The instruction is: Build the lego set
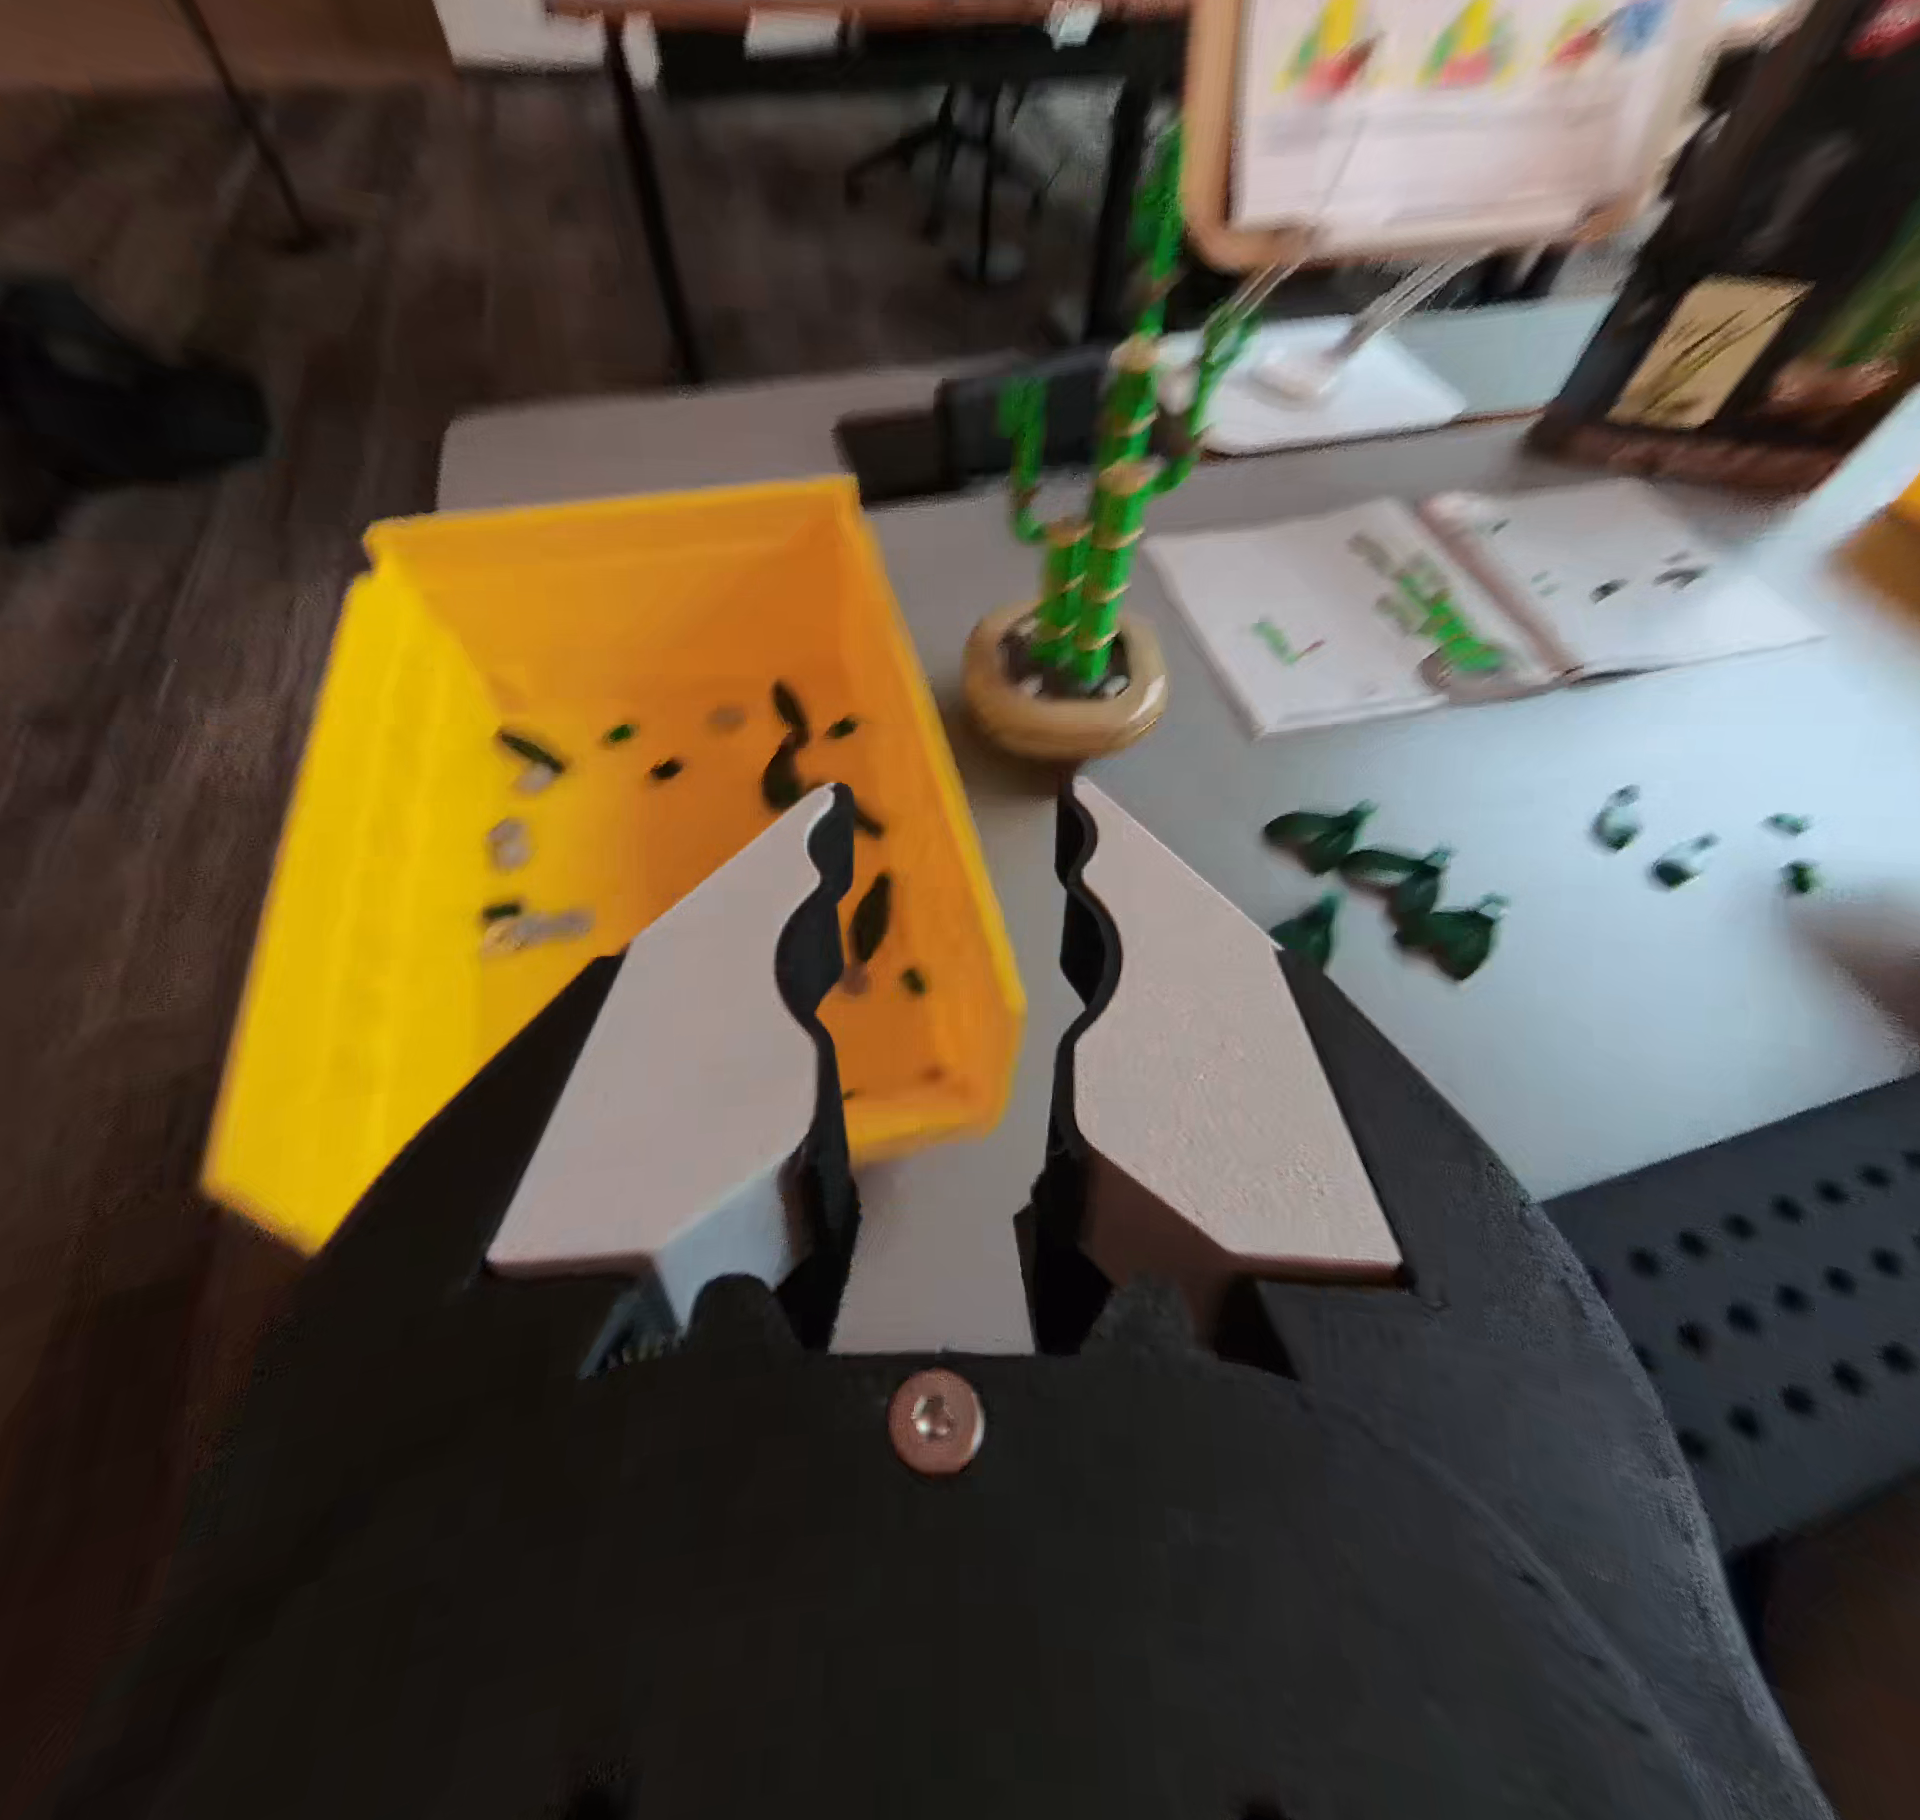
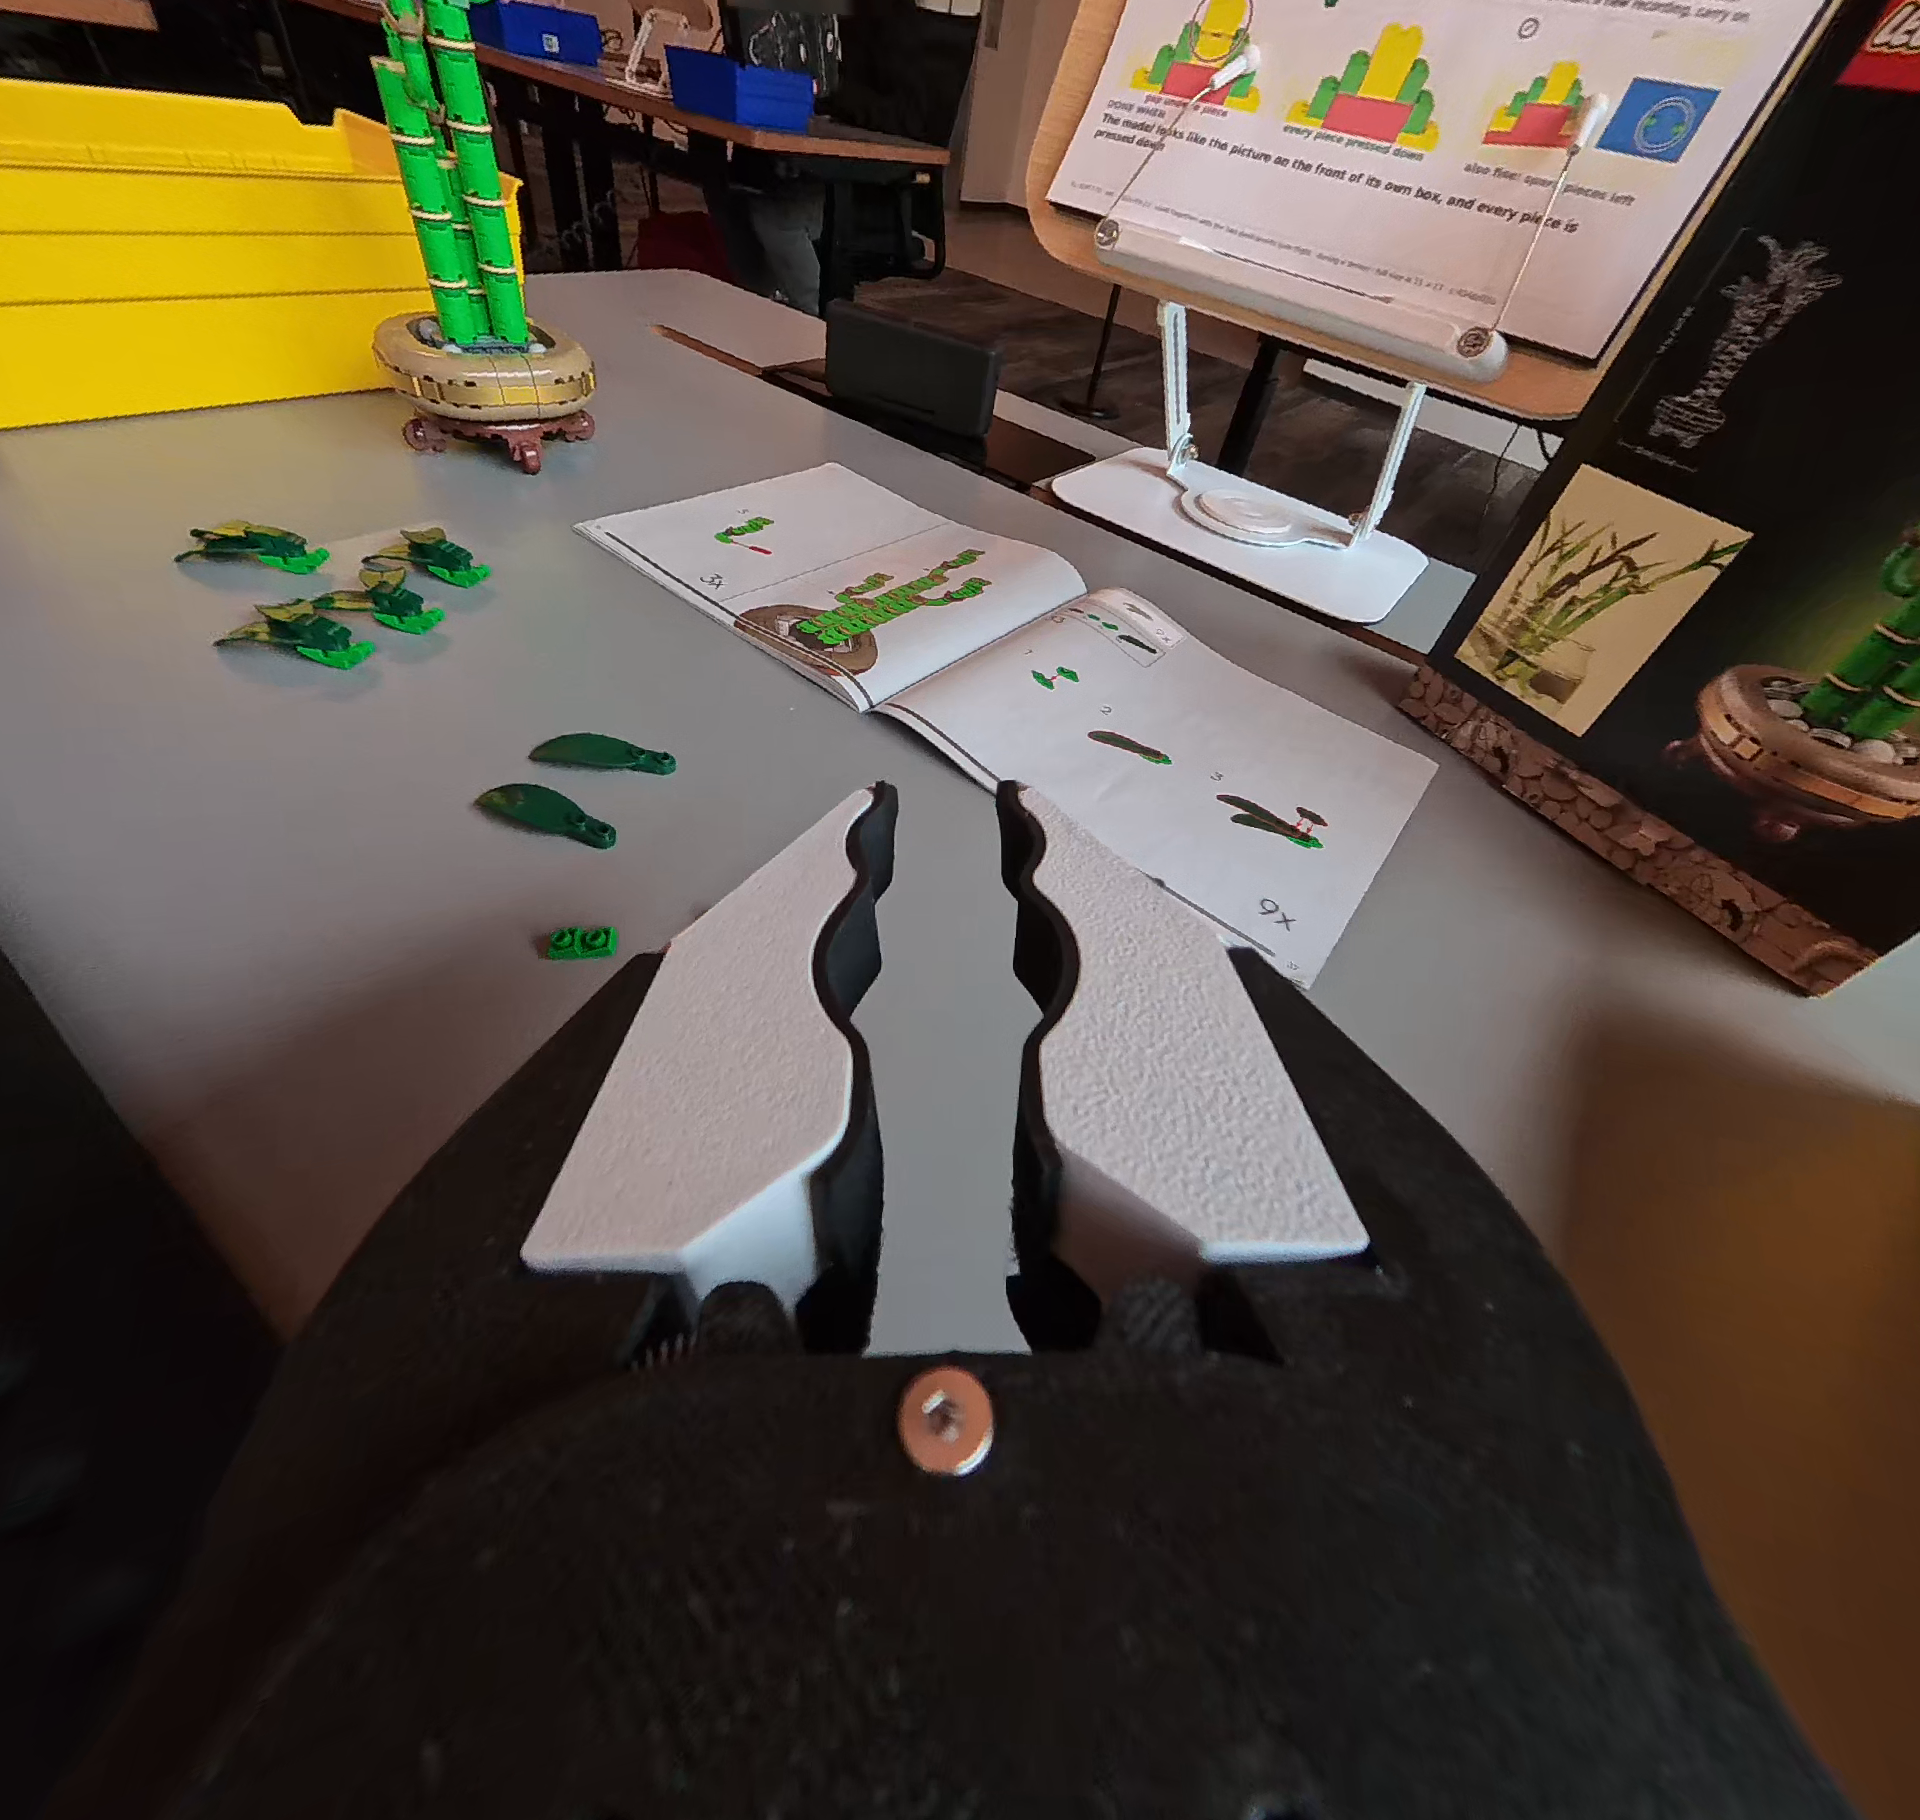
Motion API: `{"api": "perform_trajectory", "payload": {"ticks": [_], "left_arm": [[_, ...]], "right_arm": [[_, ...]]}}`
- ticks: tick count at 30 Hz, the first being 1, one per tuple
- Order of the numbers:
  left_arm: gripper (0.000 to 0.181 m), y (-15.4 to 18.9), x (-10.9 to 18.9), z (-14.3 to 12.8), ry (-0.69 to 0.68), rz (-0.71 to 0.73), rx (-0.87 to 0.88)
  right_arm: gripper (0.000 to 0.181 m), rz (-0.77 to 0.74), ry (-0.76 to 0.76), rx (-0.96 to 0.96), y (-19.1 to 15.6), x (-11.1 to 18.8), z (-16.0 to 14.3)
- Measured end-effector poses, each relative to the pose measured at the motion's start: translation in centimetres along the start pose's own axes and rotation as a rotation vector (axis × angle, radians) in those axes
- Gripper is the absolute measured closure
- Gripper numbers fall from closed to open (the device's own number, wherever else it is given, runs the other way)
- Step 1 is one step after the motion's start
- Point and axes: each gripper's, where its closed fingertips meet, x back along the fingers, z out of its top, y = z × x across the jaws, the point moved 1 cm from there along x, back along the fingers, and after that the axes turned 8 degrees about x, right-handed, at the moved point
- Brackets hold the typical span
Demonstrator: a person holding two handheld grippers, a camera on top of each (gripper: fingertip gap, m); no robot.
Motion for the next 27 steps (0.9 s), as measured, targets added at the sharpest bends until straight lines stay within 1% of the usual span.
{"api": "perform_trajectory", "payload": {"ticks": [2, 4, 6, 8, 10, 12, 14, 17, 19, 20, 23, 26, 27], "left_arm": [[0.146, -3.9, -0.6, -1.1, -0.126, 0.07, 0.016], [0.15, -6.9, -2.0, -2.1, -0.226, 0.11, 0.032], [0.155, -9.1, -4.1, -2.8, -0.296, 0.118, 0.042], [0.157, -11.2, -6.5, -3.7, -0.378, 0.158, 0.052], [0.164, -13.3, -8.8, -4.9, -0.491, 0.214, 0.045], [0.165, -14.8, -11.2, -6.1, -0.608, 0.241, -0.008], [0.167, -16.2, -12.9, -7.3, -0.751, 0.259, -0.163], [0.17, -18.8, -13.6, -8.0, -0.949, 0.308, -0.544], [0.172, -19.1, -14.1, -8.3, -1.038, 0.251, -0.71], [0.167, -18.9, -14.4, -8.4, -1.065, 0.212, -0.766], [0.166, -18.8, -14.9, -8.7, -1.169, 0.134, -0.853], [0.163, -19.6, -14.9, -9.3, -1.309, 0.116, -0.973], [0.164, -19.8, -15.1, -9.3, -1.339, 0.115, -1.013]], "right_arm": [[0.163, 0.013, -0.011, 0.007, -0.3, -0.3, -0.1], [0.163, 0.019, -0.037, 0.024, -0.6, -0.6, -0.6], [0.162, 0.027, -0.06, 0.038, -0.9, -0.8, -0.9], [0.162, 0.033, -0.07, 0.053, -1.1, -1.0, -1.1], [0.162, 0.035, -0.077, 0.068, -1.3, -1.1, -1.2], [0.162, 0.039, -0.091, 0.081, -1.5, -1.3, -1.4], [0.163, 0.051, -0.1, 0.093, -1.7, -1.4, -1.6], [0.162, 0.068, -0.099, 0.109, -2.2, -1.5, -1.6], [0.162, 0.073, -0.109, 0.119, -2.3, -1.6, -1.8], [0.162, 0.072, -0.117, 0.126, -2.4, -1.7, -1.9], [0.162, 0.074, -0.137, 0.145, -2.6, -1.9, -2.2], [0.162, 0.08, -0.14, 0.154, -2.7, -1.9, -2.2], [0.162, 0.082, -0.14, 0.155, -2.8, -1.9, -2.3]]}}
